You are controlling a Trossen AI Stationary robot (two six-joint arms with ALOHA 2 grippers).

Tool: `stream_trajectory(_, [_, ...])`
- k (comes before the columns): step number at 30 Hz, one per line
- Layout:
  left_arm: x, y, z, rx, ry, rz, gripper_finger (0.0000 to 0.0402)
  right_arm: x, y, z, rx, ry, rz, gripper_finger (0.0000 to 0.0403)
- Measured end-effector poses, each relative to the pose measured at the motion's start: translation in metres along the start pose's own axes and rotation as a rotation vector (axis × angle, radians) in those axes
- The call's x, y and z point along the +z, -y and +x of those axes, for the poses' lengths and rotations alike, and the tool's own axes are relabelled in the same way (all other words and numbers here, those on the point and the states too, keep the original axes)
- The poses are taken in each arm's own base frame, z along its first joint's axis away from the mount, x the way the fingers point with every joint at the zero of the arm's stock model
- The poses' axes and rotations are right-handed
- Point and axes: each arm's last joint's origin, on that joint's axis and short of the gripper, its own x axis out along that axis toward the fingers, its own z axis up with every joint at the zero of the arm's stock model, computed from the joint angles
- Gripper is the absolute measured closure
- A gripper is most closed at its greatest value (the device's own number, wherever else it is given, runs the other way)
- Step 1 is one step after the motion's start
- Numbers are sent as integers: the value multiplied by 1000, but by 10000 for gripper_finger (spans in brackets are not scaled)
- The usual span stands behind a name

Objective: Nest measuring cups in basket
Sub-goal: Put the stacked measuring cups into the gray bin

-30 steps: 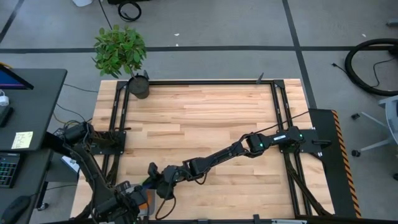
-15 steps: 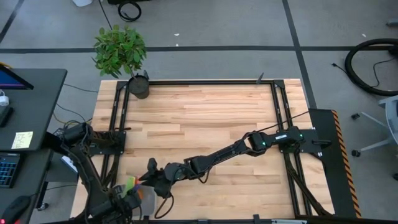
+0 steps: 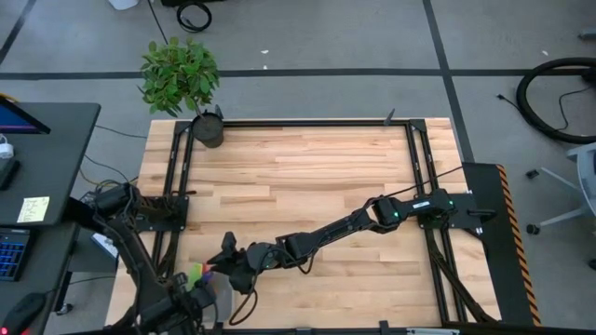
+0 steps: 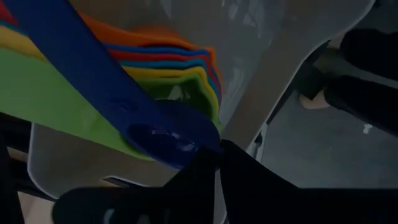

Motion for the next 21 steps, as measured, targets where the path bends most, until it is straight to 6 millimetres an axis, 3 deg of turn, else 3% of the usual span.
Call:
stream_trajectory(8, [3, -1, 0, 9, 16, -8, 353, 0, 0, 0, -3, -4, -1, 282])
stream_trajectory(21, [2, -1, -1, 2, -12, -14, 351, -6, 4, 2, -5, -17, 0, 304])
